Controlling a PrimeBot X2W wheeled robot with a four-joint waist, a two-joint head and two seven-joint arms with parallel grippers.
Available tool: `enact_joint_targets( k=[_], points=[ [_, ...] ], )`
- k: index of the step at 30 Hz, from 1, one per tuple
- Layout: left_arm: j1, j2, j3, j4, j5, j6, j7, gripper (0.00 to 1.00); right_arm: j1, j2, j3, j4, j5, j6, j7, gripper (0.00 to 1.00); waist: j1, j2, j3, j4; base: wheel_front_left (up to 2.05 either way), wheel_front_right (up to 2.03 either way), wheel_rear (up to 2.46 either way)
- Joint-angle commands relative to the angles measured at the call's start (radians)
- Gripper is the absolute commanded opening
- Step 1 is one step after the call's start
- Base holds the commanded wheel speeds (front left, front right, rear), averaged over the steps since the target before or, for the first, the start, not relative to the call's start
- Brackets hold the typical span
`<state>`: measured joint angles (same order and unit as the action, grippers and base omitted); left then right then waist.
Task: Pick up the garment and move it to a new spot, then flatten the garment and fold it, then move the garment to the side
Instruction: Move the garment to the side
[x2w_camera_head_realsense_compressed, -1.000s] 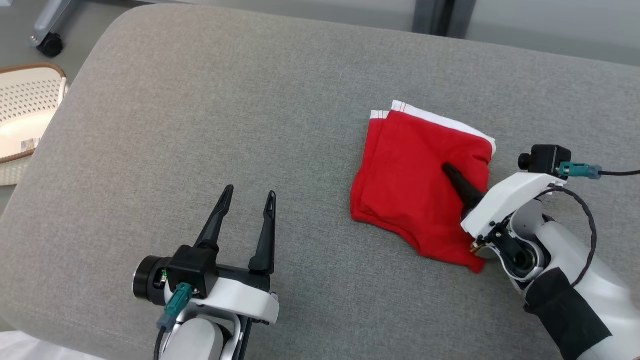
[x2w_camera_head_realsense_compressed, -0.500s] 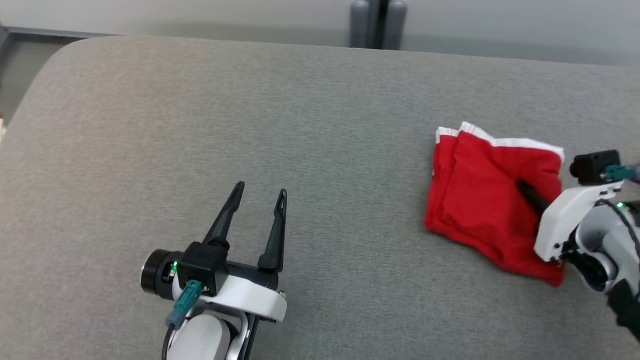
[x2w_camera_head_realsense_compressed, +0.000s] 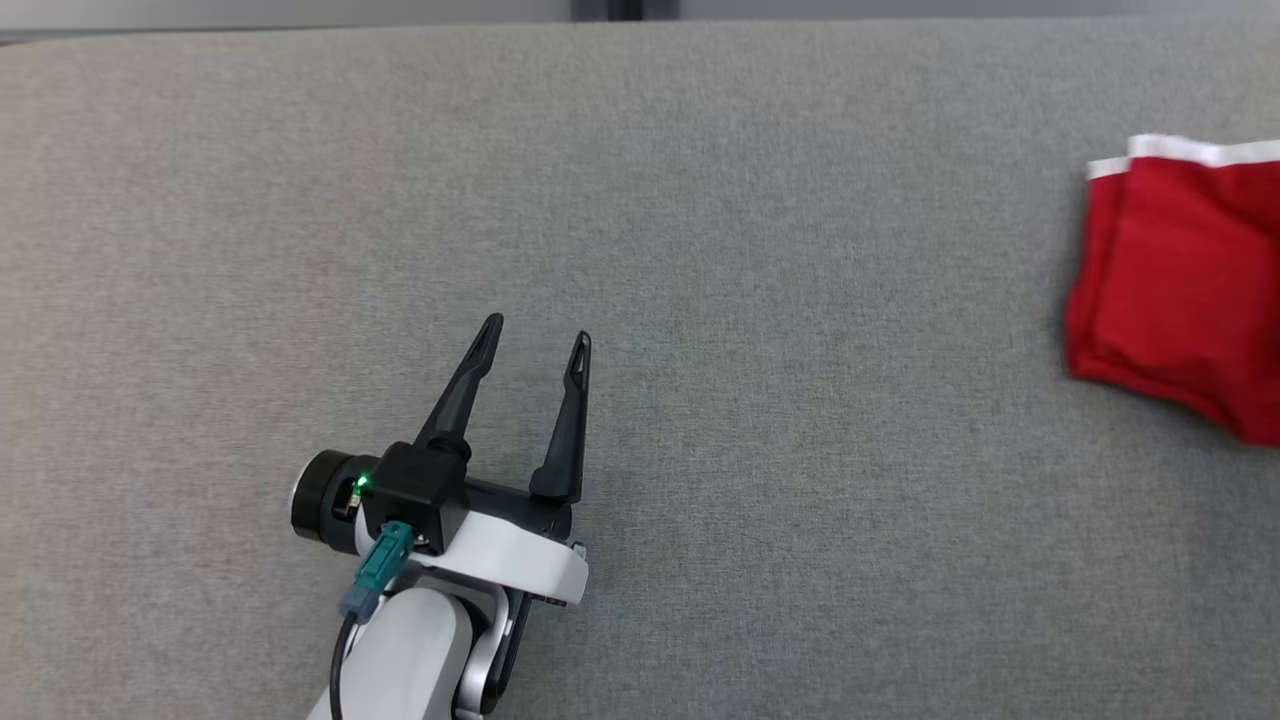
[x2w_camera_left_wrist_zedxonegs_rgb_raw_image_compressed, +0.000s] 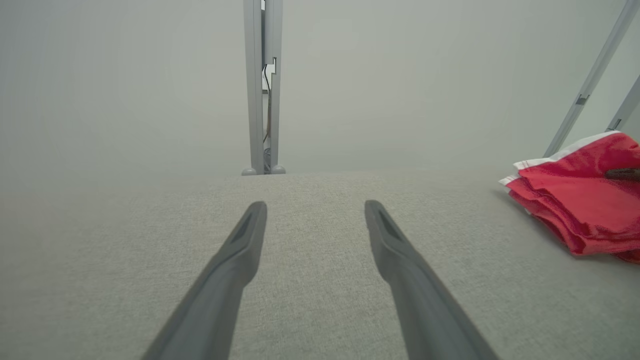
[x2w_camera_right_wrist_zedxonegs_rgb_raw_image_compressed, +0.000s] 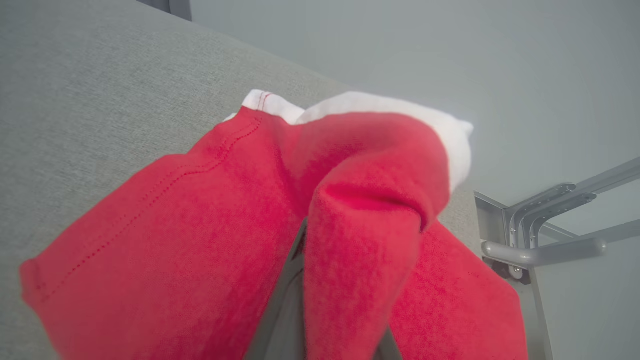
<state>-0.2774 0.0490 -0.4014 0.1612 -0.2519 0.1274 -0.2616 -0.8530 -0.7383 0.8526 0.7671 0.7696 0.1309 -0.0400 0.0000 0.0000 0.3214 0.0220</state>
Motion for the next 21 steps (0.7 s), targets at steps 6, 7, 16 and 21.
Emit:
enact_joint_targets(
  k=[6,7,16,21],
  points=[
    [-0.044,0.004,0.000,0.011,-0.003,-0.005,-0.003,1.00,0.015,-0.121,-0.109,-0.016,-0.057,0.000,0.016,0.00,0.0000,0.0000,0.064,-0.030,0.00,0.00,0.00],
    [-0.046,0.004,0.001,0.012,-0.001,-0.008,-0.003,1.00,0.022,-0.129,-0.127,-0.012,-0.061,0.000,0.017,0.00,0.0000,0.0000,0.070,-0.031,0.00,0.00,0.00],
    [-0.066,0.004,-0.004,0.015,-0.028,-0.053,-0.003,1.00,0.069,-0.135,-0.223,0.076,-0.136,0.000,0.013,0.00,0.0000,0.0000,0.116,-0.011,0.00,0.00,0.00],
    [-0.070,0.004,-0.015,0.021,-0.016,-0.076,-0.003,1.00,0.078,-0.103,-0.266,0.166,-0.202,0.000,-0.005,0.00,0.0000,0.0000,0.136,0.007,0.00,0.00,0.00]
  ],
)
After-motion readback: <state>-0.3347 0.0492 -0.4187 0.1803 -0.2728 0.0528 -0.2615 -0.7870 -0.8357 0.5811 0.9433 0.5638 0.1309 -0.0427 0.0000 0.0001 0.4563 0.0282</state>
